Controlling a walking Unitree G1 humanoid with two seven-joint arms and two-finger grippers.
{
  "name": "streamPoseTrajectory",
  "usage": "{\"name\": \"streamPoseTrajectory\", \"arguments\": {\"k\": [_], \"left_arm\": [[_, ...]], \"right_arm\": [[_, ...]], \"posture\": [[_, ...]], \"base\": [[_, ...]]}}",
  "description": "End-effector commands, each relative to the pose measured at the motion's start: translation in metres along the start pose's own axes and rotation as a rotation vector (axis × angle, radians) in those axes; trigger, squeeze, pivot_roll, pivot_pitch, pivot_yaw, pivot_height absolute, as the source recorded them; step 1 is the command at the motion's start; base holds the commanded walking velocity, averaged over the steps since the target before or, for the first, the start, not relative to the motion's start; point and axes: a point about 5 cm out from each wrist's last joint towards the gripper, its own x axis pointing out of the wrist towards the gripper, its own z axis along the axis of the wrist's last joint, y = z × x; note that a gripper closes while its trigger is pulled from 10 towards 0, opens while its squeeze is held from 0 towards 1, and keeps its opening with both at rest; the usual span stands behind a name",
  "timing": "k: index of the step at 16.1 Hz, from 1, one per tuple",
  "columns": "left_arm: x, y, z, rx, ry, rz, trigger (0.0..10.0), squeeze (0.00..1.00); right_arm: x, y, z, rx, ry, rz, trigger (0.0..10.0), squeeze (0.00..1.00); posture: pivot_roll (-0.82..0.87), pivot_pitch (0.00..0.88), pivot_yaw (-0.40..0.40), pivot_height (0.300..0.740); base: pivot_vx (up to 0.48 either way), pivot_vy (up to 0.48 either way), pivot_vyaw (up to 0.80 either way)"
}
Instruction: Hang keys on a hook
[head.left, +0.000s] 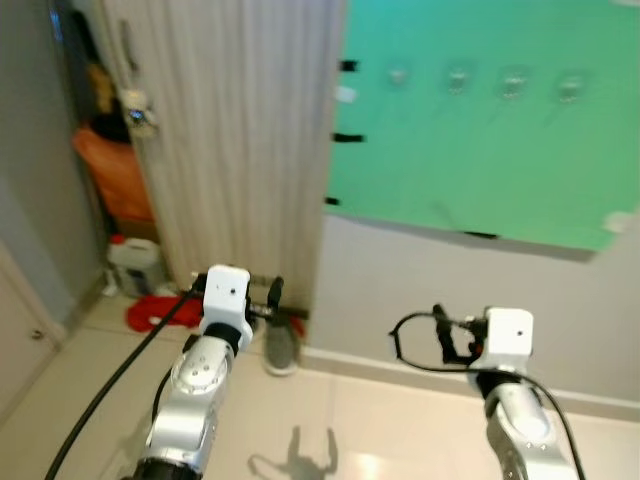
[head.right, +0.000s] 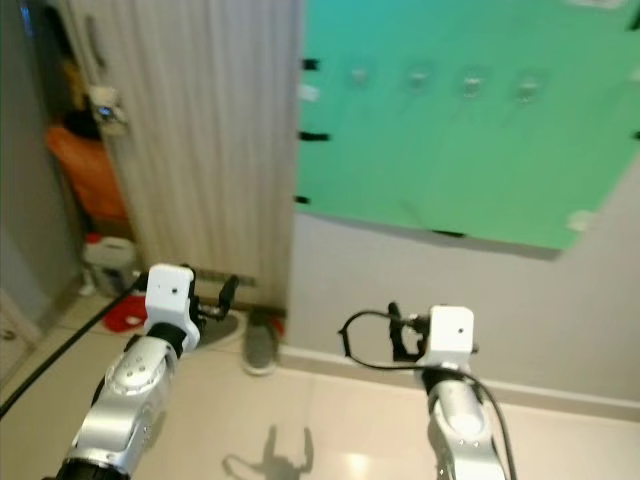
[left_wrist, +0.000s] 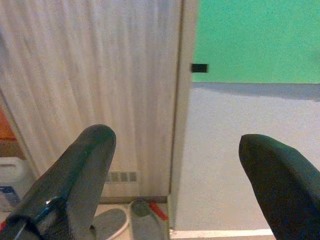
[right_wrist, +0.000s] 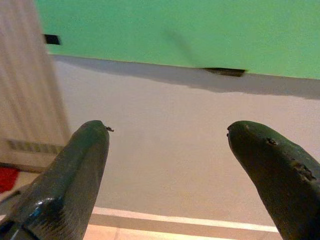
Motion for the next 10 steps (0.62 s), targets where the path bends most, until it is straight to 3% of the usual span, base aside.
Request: {"name": "streamPoseTrajectory", "arguments": {"k": [1,7,10], "left_arm": [[0.0,0.004,0.001,0.002,-0.003,0.013,10.0,0.0],[0.0,0.001,0.0,0.002,-0.006,-0.006,10.0,0.0],[0.0,-0.006,0.0,0.013,-0.016,-0.07,10.0,0.0]], "right_arm": [[0.001,0.006,0.003,0.012,-0.01,0.021,10.0,0.0],[0.002,0.008,0.002,0.007,-0.014,0.025,10.0,0.0],[0.002,0.009,0.002,-0.01,-0.012,0.014,10.0,0.0]], "posture": [[-0.08,0.0,-0.034,0.74],[-0.09,0.0,-0.029,0.74],[-0.1,0.0,-0.011,0.74]], "base": [[0.0,-0.469,0.0],[0.0,-0.469,0.0],[0.0,-0.469,0.0]]}}
